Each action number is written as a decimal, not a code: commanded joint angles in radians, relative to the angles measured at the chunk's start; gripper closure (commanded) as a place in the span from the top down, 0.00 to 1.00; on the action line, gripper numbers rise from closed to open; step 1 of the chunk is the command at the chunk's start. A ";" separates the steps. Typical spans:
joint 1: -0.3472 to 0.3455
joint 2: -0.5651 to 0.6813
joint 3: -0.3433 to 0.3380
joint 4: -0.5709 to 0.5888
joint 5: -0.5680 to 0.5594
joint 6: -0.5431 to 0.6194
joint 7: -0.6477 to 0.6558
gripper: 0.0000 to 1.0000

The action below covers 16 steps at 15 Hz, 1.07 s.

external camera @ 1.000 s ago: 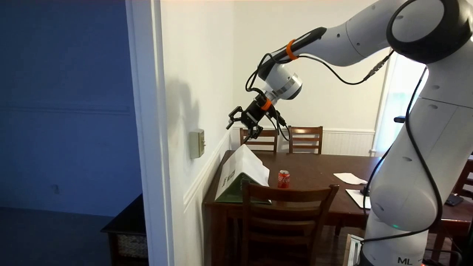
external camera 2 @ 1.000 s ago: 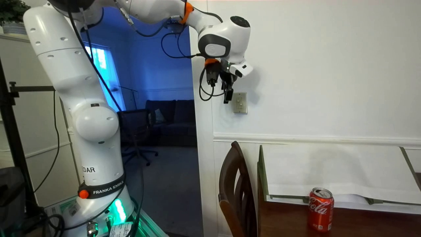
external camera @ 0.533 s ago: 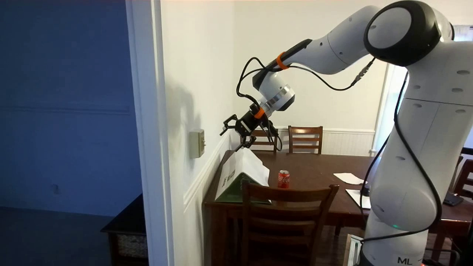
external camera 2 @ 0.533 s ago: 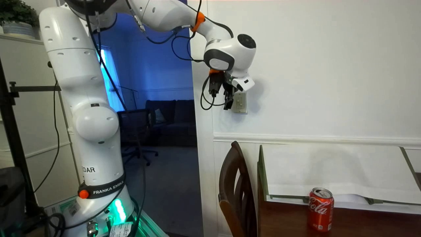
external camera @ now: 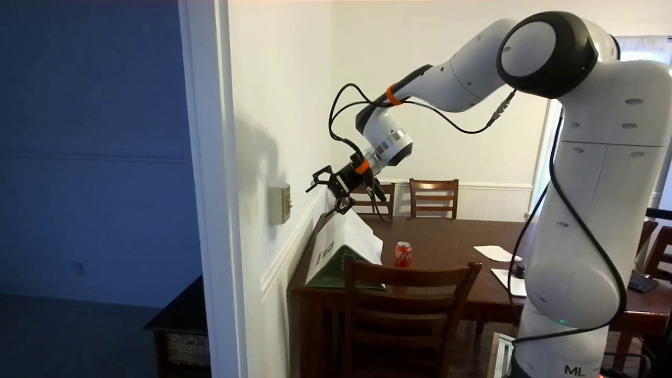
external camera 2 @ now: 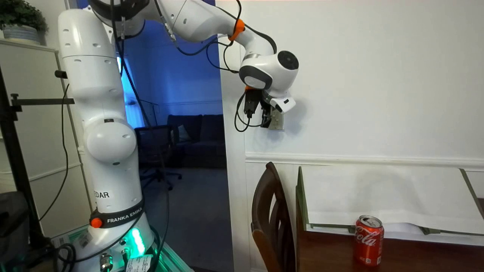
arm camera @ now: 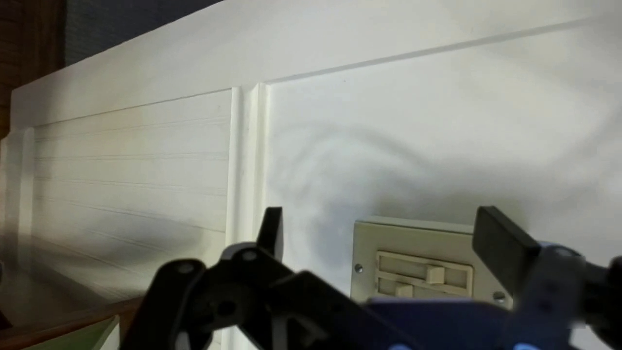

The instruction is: Pull the left lights switch down to turn off the lights on the wall lights switches

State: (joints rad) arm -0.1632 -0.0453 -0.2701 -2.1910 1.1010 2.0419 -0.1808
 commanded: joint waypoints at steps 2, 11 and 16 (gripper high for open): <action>-0.019 0.053 0.022 0.037 0.085 -0.005 -0.049 1.00; -0.021 0.123 0.037 0.081 0.197 0.038 -0.088 1.00; -0.021 0.145 0.045 0.095 0.213 0.048 -0.079 1.00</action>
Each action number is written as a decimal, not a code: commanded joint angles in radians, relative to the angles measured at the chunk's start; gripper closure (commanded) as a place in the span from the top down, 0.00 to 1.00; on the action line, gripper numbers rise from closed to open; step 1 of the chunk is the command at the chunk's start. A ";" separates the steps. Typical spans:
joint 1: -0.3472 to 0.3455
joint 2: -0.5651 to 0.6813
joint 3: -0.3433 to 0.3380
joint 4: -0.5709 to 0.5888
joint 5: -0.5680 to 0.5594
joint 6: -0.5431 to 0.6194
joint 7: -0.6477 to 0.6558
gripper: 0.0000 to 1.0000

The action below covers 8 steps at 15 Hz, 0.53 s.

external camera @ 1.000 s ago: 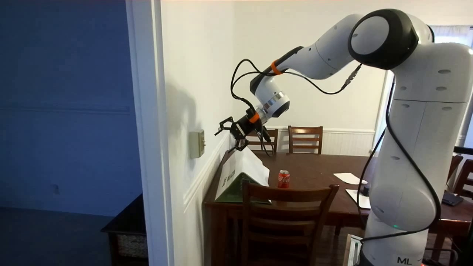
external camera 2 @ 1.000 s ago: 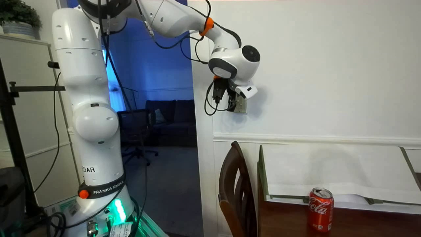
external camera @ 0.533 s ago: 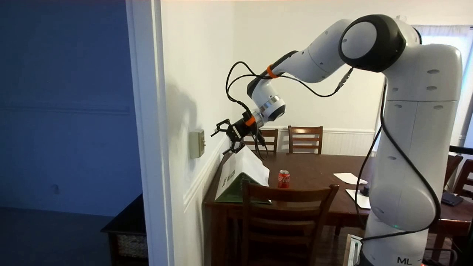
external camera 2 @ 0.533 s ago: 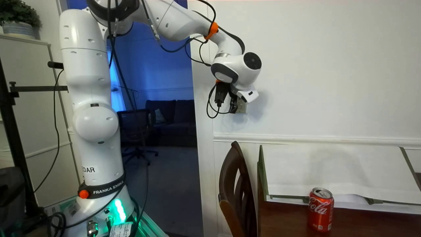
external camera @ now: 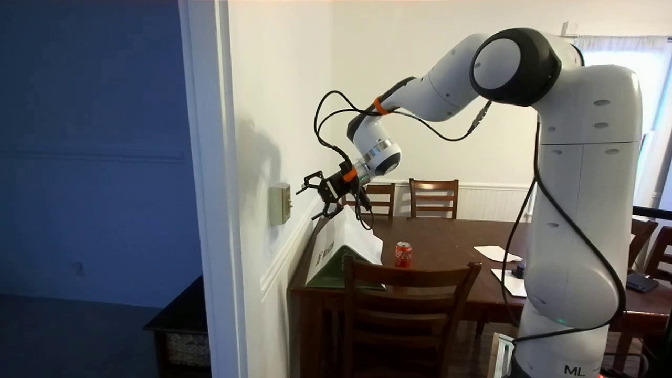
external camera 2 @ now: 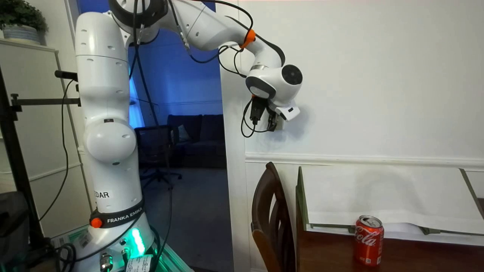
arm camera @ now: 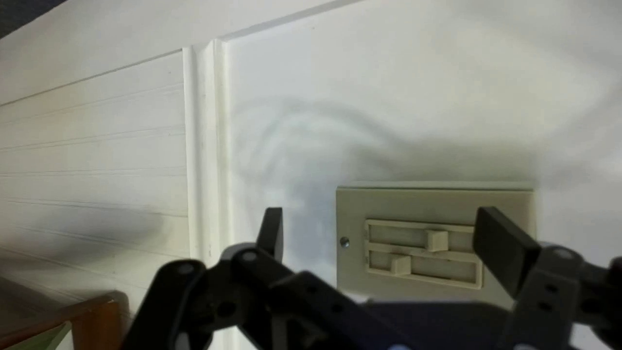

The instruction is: Pull the left lights switch down to turn off the lights on the wall lights switches

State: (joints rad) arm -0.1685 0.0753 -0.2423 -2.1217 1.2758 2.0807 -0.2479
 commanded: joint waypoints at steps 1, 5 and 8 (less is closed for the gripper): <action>-0.015 0.029 0.019 0.028 0.044 0.008 -0.010 1.00; -0.012 0.048 0.026 0.038 0.051 0.017 -0.009 1.00; -0.010 0.060 0.033 0.045 0.059 0.024 -0.012 1.00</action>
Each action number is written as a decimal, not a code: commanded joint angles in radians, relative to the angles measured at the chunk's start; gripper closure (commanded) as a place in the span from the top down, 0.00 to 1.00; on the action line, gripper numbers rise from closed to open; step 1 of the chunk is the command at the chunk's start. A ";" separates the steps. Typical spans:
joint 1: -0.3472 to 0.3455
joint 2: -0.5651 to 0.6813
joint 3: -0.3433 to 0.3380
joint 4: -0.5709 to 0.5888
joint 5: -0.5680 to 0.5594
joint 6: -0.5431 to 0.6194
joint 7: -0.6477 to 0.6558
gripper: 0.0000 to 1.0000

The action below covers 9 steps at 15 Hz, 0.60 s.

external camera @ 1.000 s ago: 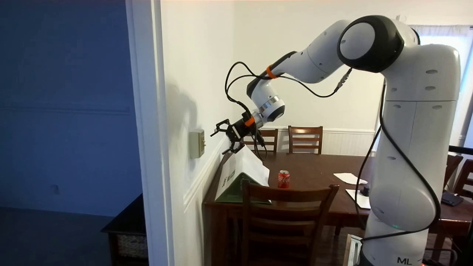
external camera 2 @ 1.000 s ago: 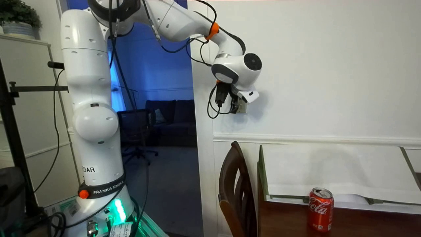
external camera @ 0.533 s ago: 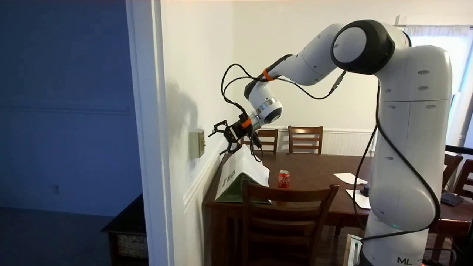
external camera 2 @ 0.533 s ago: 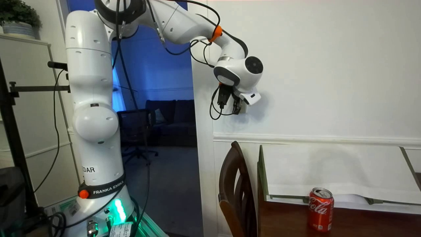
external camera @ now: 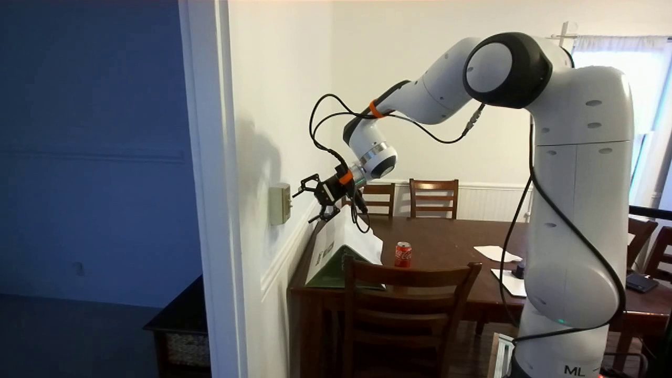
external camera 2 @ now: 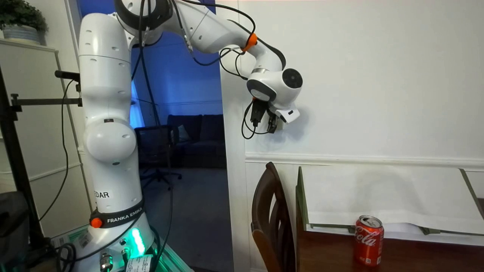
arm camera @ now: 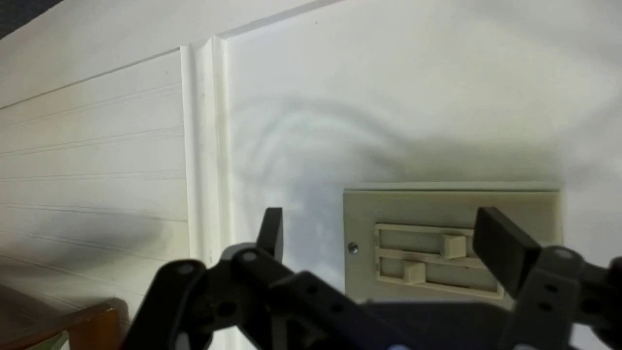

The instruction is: Pull the left lights switch down to turn off the lights on the wall lights switches

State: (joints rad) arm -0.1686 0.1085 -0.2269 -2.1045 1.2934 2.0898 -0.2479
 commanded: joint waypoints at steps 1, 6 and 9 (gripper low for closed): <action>-0.010 0.030 0.020 0.032 0.044 0.016 -0.013 1.00; -0.009 0.045 0.029 0.052 0.061 0.022 -0.011 1.00; -0.010 0.051 0.028 0.057 0.061 0.032 -0.008 1.00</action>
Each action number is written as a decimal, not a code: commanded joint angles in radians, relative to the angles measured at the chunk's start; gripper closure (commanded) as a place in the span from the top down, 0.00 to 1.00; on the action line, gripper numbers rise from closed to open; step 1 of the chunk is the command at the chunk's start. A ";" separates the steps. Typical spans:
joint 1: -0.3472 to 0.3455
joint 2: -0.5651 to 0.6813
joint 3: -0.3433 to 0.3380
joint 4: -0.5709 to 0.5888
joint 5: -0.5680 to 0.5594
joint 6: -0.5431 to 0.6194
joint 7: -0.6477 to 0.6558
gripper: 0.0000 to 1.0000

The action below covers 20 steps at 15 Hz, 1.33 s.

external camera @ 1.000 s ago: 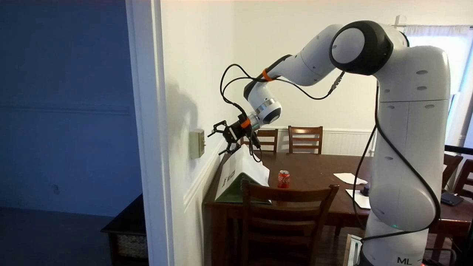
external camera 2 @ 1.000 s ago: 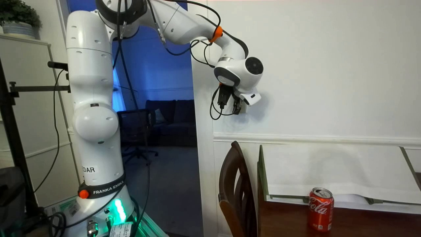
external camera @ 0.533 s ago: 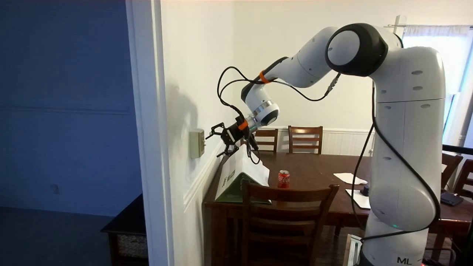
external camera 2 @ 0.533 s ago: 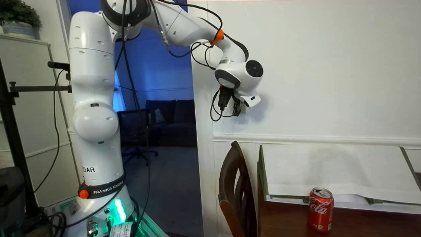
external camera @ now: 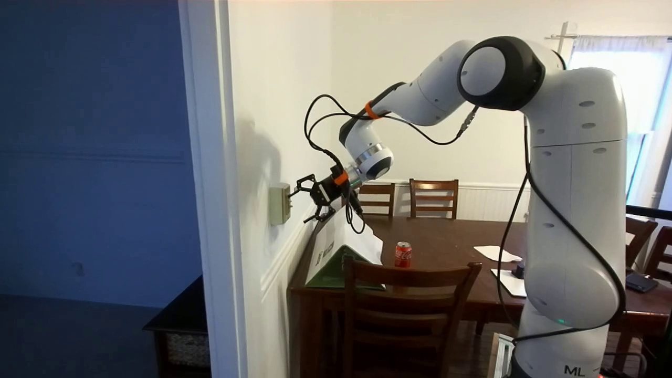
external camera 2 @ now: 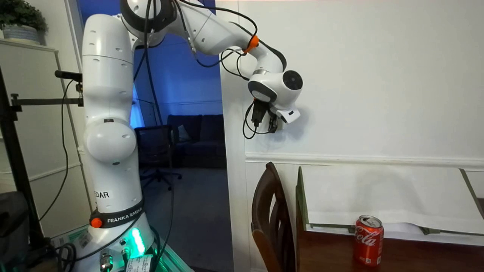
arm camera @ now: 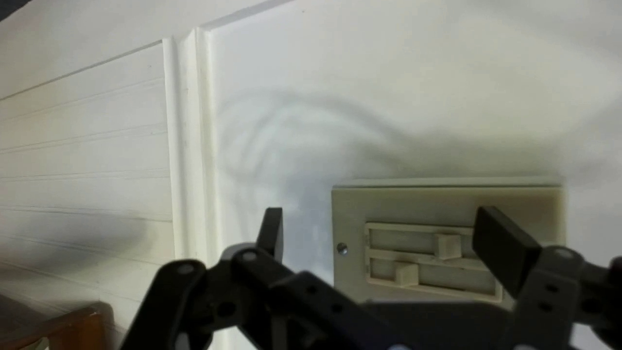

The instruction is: Pull the left lights switch down to turn off the lights on the wall lights switches

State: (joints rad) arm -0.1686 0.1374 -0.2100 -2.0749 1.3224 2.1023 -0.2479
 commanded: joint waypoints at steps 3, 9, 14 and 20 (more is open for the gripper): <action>-0.012 0.033 0.011 0.032 0.030 0.032 -0.005 1.00; -0.014 0.053 0.009 0.024 0.018 0.028 -0.004 1.00; -0.018 0.088 0.004 0.023 0.007 0.046 -0.007 1.00; -0.021 0.093 0.003 0.020 -0.005 0.047 -0.001 1.00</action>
State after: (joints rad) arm -0.1788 0.1931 -0.2094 -2.0653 1.3247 2.1185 -0.2516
